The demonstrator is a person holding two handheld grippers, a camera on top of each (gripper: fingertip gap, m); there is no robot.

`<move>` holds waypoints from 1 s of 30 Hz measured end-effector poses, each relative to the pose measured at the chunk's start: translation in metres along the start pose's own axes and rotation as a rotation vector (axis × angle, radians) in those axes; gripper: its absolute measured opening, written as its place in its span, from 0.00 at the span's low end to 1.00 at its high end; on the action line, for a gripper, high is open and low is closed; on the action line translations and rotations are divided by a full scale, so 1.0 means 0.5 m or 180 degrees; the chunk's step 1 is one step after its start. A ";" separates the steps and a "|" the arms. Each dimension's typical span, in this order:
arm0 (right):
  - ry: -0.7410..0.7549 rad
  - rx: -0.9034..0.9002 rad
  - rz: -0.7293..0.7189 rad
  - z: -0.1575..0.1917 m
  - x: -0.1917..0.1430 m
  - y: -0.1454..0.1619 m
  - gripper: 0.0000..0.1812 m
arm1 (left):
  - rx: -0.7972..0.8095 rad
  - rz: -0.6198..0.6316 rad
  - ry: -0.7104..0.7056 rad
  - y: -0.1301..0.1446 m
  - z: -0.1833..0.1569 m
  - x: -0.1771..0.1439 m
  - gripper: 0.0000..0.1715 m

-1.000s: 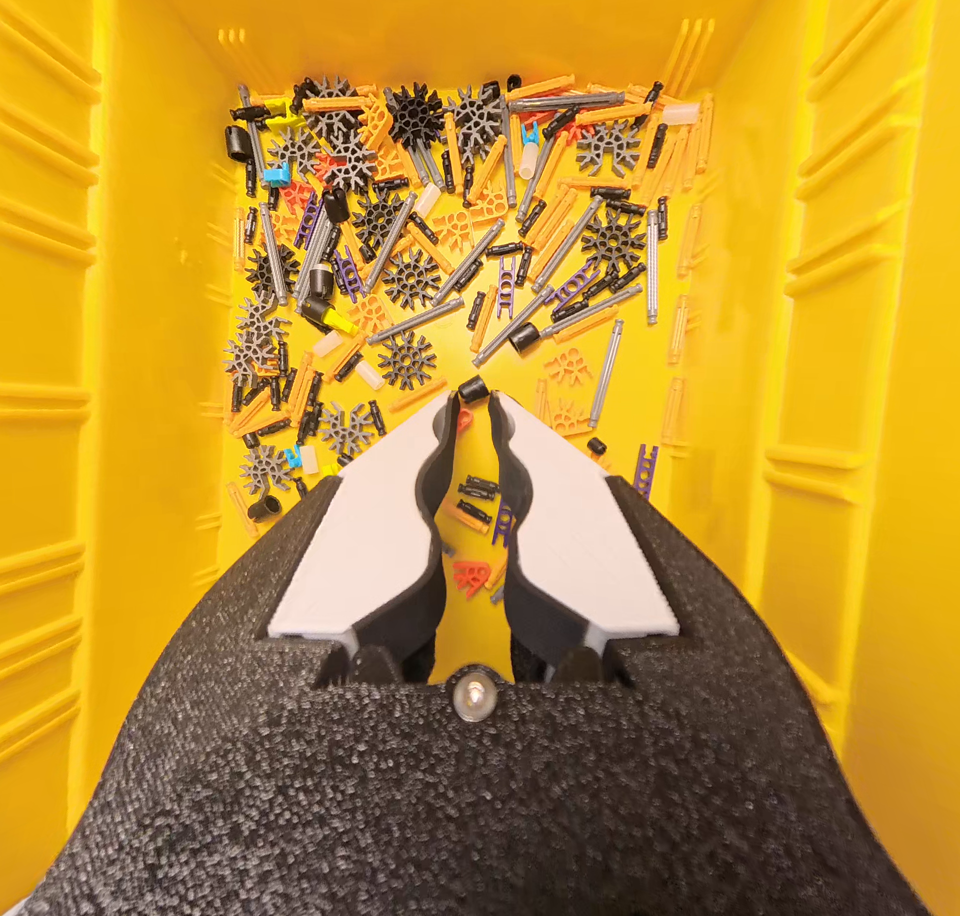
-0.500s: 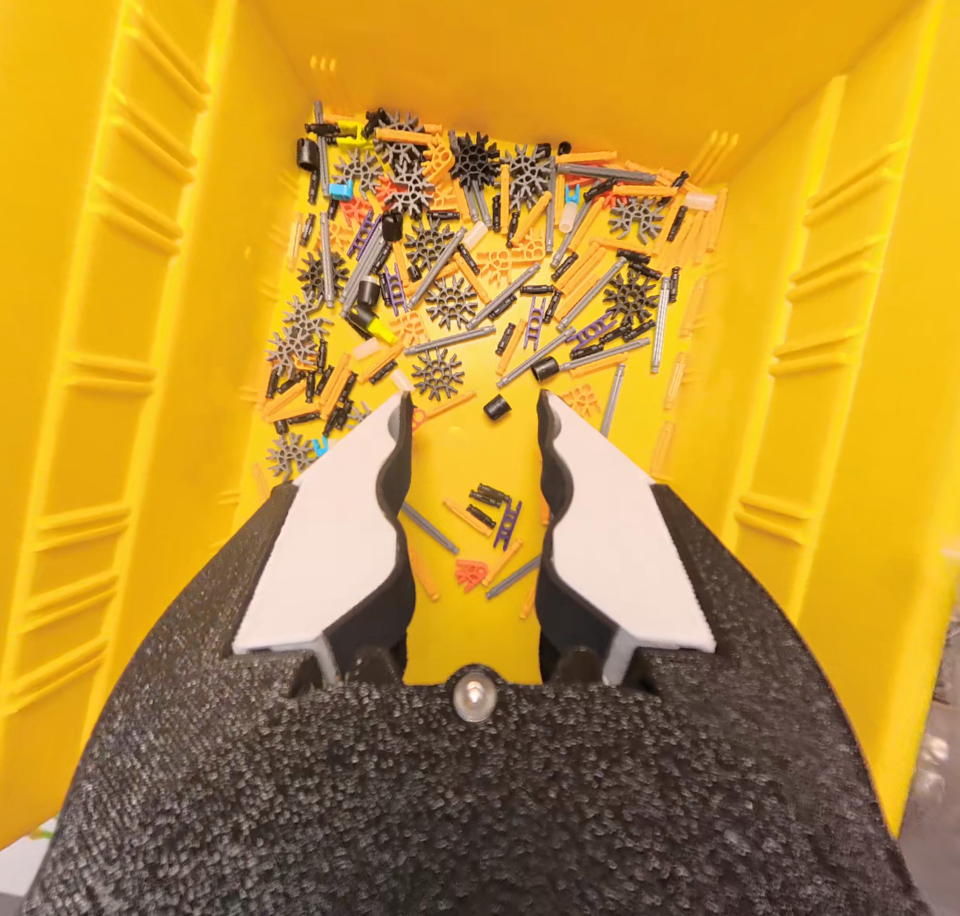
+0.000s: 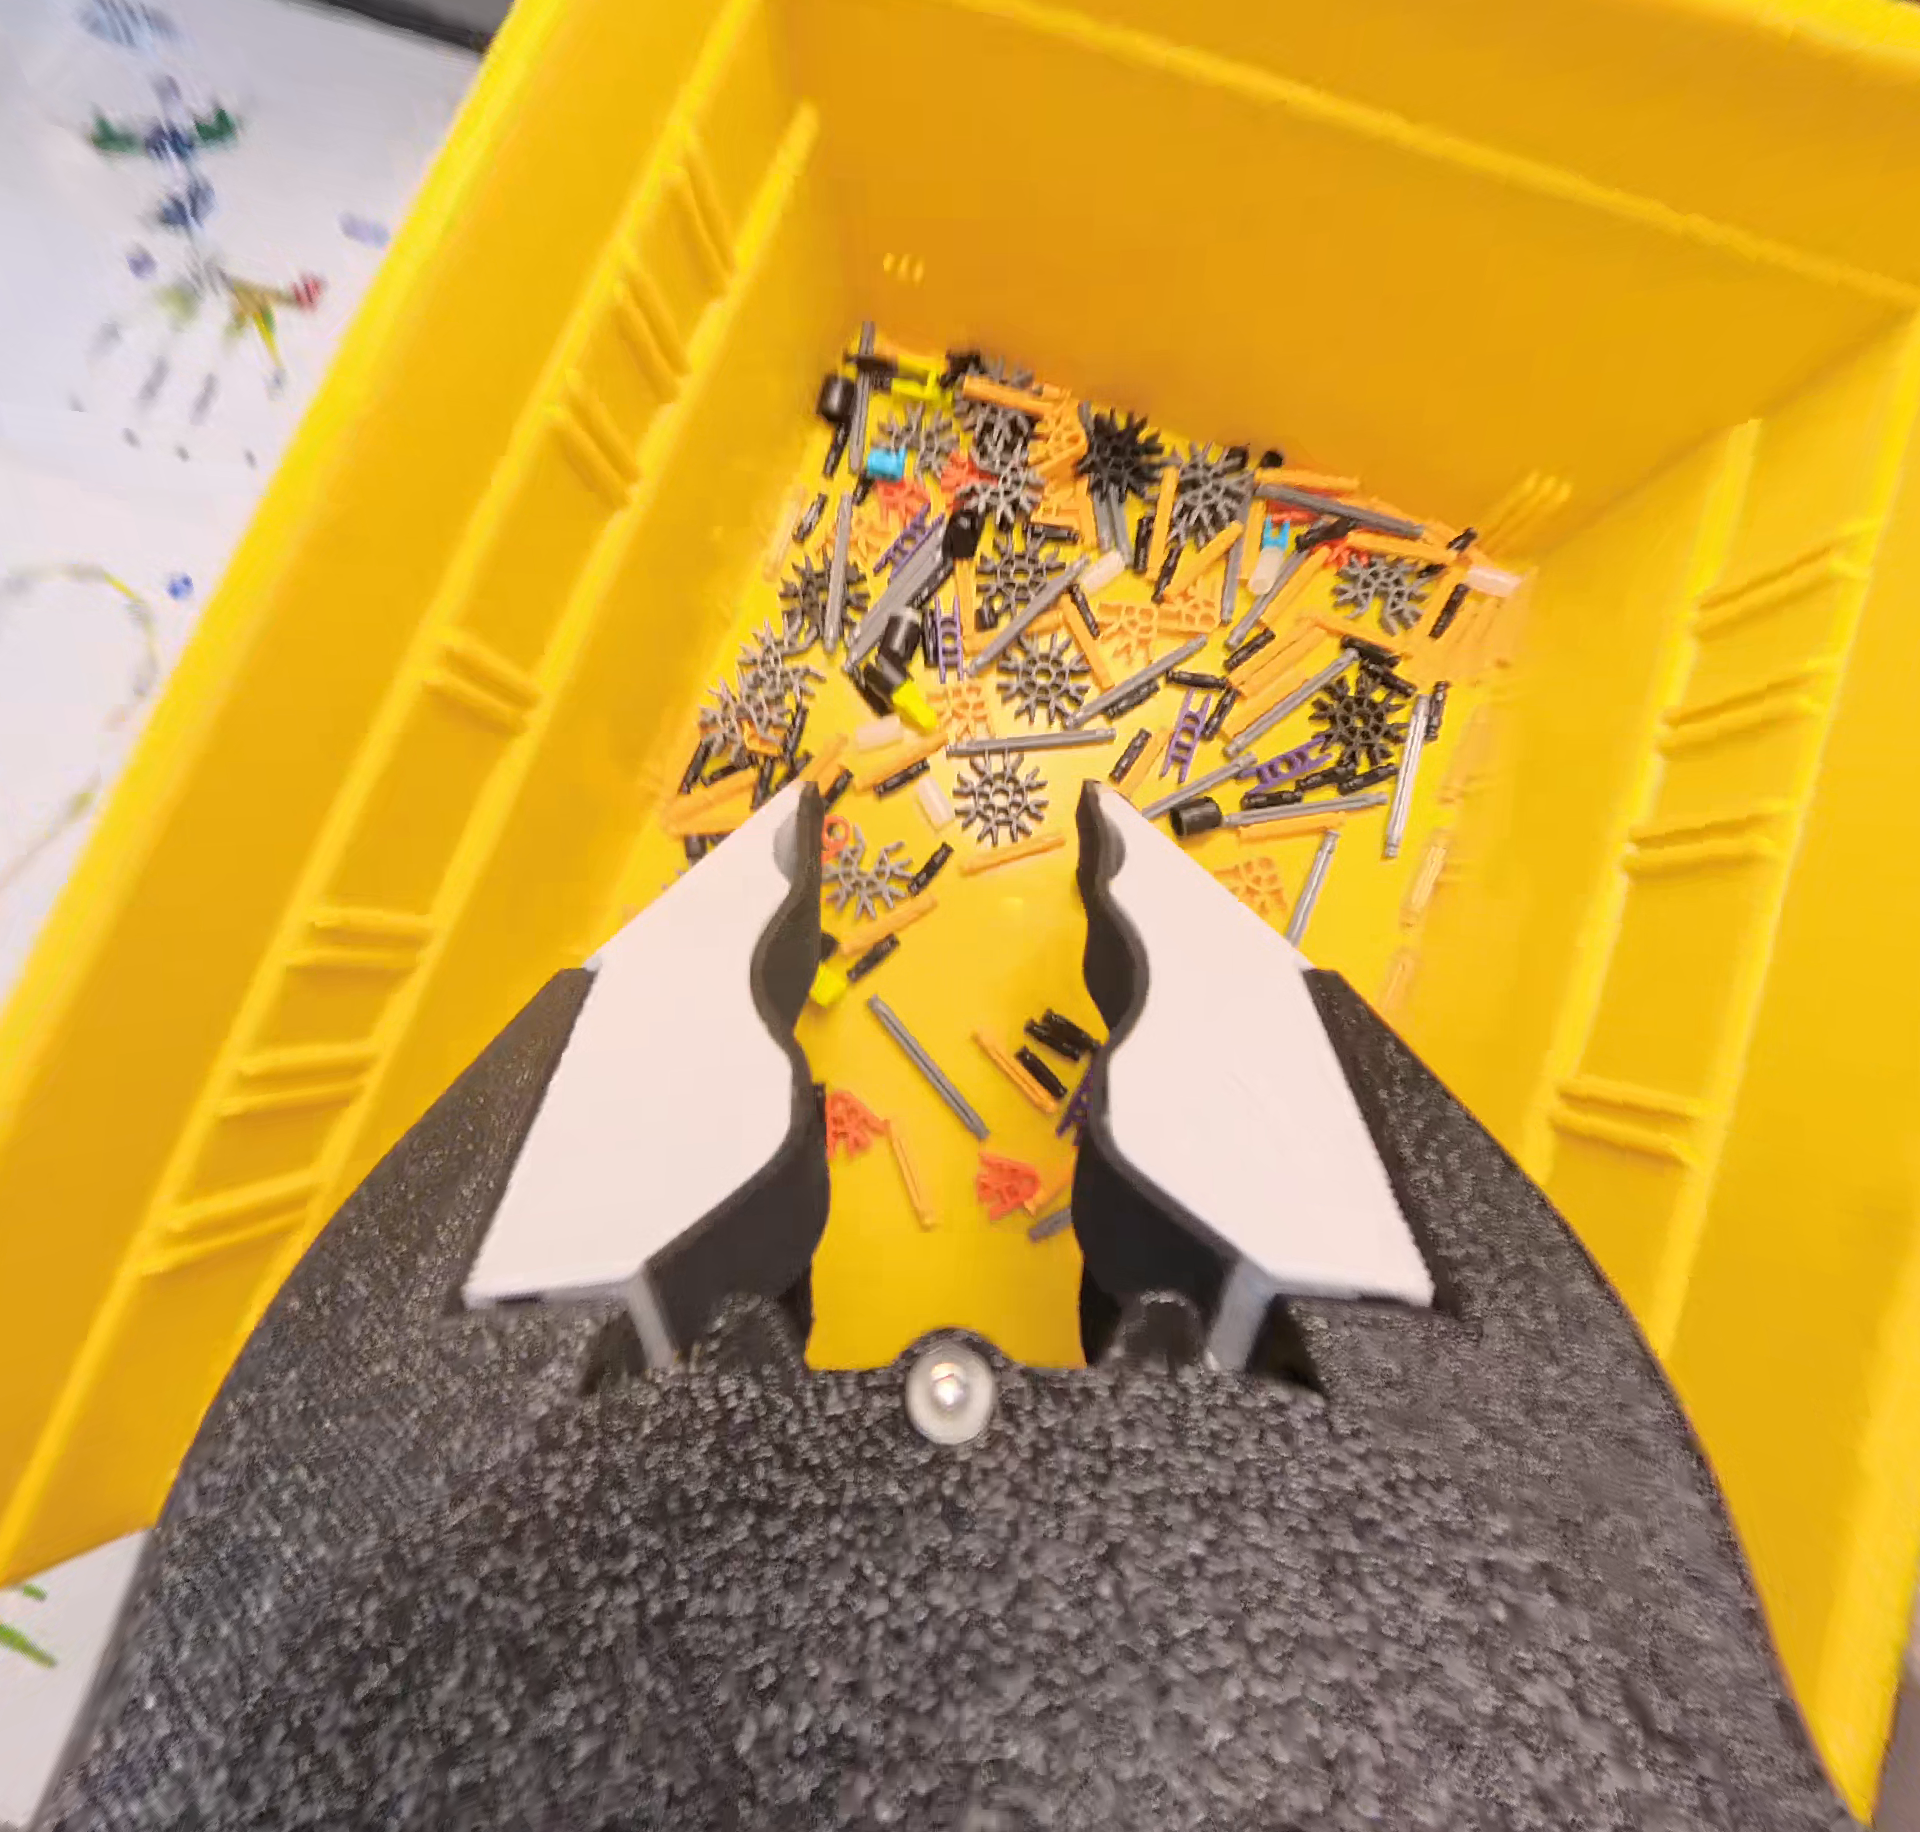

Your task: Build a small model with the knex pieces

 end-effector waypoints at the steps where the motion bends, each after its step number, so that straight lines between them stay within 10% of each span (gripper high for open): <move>1: -0.0130 0.0214 -0.0152 0.001 -0.005 -0.013 0.25 | 0.0002 0.0002 0.0003 0.000 -0.001 0.000 0.17; 7: -0.0110 0.0079 0.0388 -0.003 0.026 0.054 0.34 | 0.0008 -0.0005 0.0008 -0.001 -0.001 -0.001 0.17; 11: 0.0700 -0.0553 0.0512 -0.059 0.005 0.058 0.21 | 0.0008 -0.0002 0.0004 -0.001 -0.001 -0.001 0.16; 20: 0.0386 -0.0021 -0.0028 -0.047 -0.025 0.001 0.05 | 0.0021 0.0021 0.0021 0.002 -0.004 0.002 0.16; 27: -0.0064 -0.0732 0.0948 0.035 0.017 0.105 0.43 | 0.0023 0.0032 0.0040 0.003 -0.005 0.003 0.16; 30: -0.0141 -0.0745 0.0624 0.049 0.003 0.069 0.49 | 0.0029 0.0034 0.0042 0.003 -0.006 0.003 0.16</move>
Point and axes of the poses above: each gripper's, where its closed fingertips meet, x out along the fingers, y out of its underside, z = x × y across the jaws, the point moved 2 cm from there along -x, back along the fingers, and after that the axes turned 3 degrees about x, right-handed, at the moved point
